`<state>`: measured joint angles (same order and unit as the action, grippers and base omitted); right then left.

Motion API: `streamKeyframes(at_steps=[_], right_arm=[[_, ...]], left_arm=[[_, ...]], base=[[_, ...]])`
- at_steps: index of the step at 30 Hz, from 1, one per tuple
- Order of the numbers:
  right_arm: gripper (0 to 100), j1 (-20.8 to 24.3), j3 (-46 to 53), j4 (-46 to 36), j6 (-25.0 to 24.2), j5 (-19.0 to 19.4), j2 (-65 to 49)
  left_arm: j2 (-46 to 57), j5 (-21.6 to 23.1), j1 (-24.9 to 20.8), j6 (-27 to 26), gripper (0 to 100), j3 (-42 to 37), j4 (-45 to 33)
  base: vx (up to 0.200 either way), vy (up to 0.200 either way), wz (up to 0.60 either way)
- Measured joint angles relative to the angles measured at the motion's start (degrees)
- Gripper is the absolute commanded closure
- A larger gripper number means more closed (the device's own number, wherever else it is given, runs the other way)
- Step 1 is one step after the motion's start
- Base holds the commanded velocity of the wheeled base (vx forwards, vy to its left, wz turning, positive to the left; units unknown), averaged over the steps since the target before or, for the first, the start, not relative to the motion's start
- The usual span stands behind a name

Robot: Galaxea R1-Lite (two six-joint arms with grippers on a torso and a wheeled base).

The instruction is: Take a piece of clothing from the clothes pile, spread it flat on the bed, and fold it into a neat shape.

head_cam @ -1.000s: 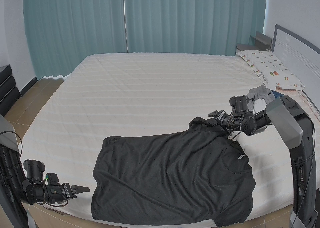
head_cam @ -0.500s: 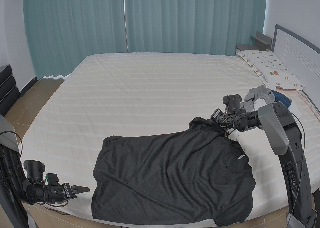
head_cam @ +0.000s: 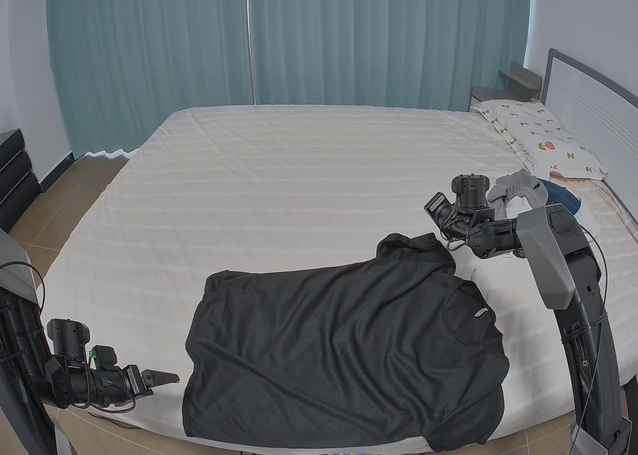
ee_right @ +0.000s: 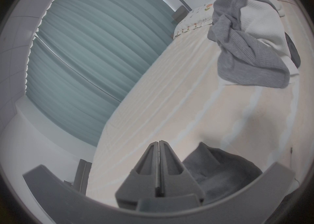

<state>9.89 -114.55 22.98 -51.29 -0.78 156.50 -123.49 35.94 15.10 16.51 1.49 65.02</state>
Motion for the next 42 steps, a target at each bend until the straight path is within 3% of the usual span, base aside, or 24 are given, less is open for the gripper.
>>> streamKeyframes(at_steps=[1, 8, 13, 27, 28, 42], right_arm=[[0, 0.0, 0.0, -1.0, 0.1, 0.0, 0.0], [0, 0.0, 0.2, -10.9, 1.2, 0.4, 0.0], [0, 0.2, 1.8, -10.9, 4.1, 1.5, -0.5], [0, 0.9, 0.0, -10.3, 4.2, 0.2, 3.7], [100, 0.9, 0.0, -9.8, 4.1, 0.2, 3.9], [100, -0.2, 0.0, 5.3, 4.1, 0.1, 3.0]], left_arm=[[0.0, 0.0, 0.0, 0.0, 0, 0.0, 0.0], [0.0, 0.0, 0.0, 0.0, 0, 0.0, 0.0], [0.0, 0.0, 0.0, 0.0, 0, 0.0, 0.0], [0.0, 0.0, 0.0, -0.1, 0, 0.0, 0.0], [0.0, 0.0, 0.0, -0.1, 0, 0.0, 0.0], [0.0, 0.0, 0.0, -0.1, 0, -0.1, 0.0]], base=[[0.000, 0.000, 0.00], [0.000, 0.000, 0.00], [0.000, 0.000, 0.00], [0.000, 0.000, 0.00], [0.000, 0.000, 0.00], [0.000, 0.000, 0.00]])
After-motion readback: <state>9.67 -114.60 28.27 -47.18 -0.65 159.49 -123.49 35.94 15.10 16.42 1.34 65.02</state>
